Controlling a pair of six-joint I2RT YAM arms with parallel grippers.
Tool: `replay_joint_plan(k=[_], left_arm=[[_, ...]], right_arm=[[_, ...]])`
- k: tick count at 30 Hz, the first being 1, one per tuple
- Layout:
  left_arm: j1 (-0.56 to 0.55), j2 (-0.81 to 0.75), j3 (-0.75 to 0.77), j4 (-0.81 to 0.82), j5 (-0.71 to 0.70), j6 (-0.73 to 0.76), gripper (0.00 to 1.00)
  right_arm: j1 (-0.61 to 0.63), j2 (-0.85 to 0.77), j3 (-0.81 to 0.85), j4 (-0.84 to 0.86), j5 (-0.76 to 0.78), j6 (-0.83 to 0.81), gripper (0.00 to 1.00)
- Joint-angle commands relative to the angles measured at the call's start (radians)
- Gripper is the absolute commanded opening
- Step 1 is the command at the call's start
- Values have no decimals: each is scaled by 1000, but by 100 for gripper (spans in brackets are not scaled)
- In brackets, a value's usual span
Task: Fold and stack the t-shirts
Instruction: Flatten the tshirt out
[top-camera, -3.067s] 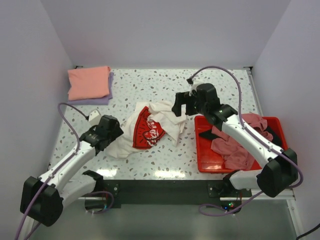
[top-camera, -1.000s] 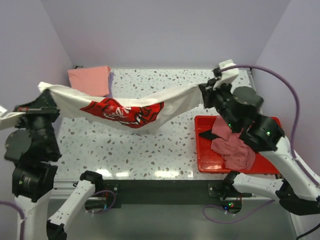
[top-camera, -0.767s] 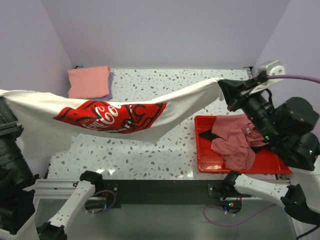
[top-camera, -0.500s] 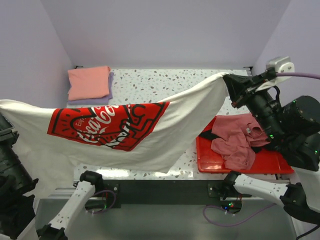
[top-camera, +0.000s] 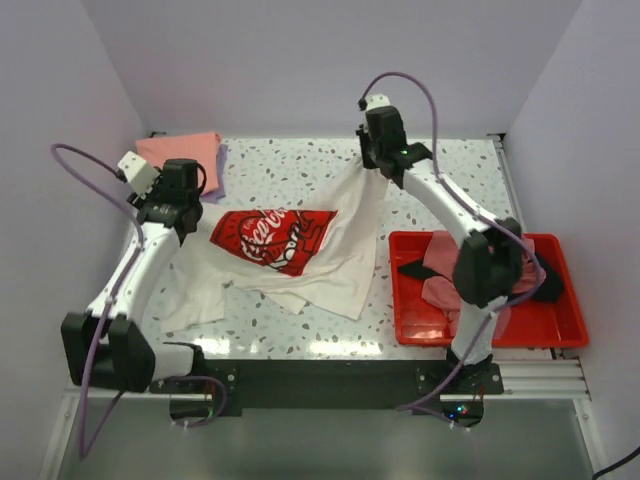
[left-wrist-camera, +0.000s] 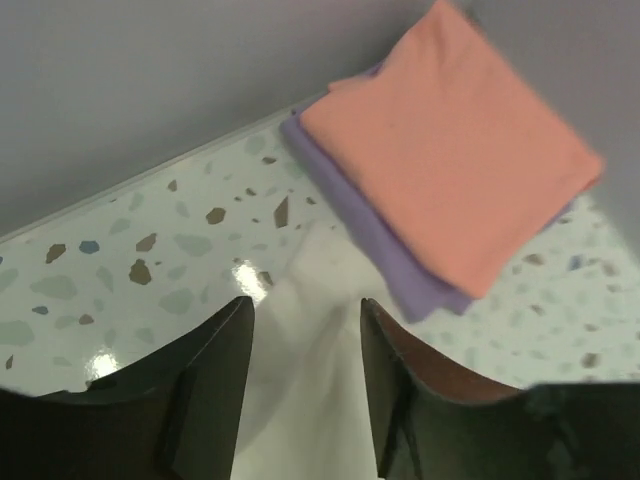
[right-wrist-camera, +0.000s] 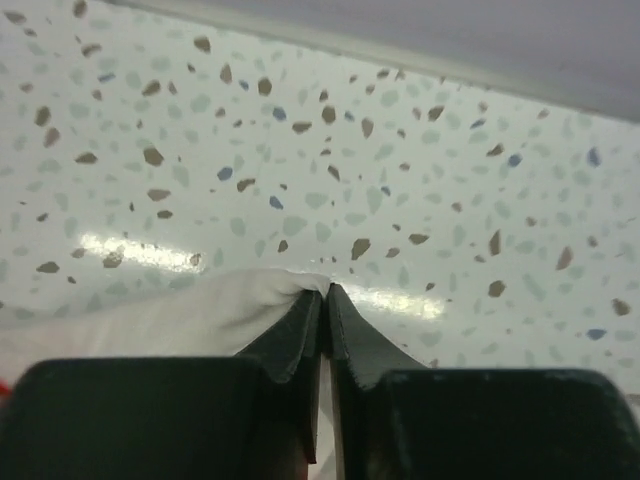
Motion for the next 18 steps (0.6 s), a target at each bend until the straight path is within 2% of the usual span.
replay_joint_plan(k=[1,2,3,5,7,10,15,16,18], left_arm=[[160,152,-38,143,202,42,57],[162,256,17,109,222,49,96],[184,303,57,72,215,50,100],[188,395,158,3,180,52,100],[188,411,187,-22,178,87,100],[189,357,166,1,235,113,100],[189,208,-9,-2,339,84,100],[189,146,-76,-17,341,68,100],[189,83,-140,-43,338,20,100]], right_arm=[[-47,192,136,-3,-105,66,18],[-52,291,255,-28,-93,67,48],[-58,345,324,-101,-97,63,67],[-58,430,483,-161,-102,52,99],[-59,433,517,-182,-114,53,99],[-58,345,416,-125,-153,69,99],[-53,109,98,-47,-252,104,99],[-53,75,-5,-31,-265,124,99],[-49,-34,-112,19,-306,150,99]])
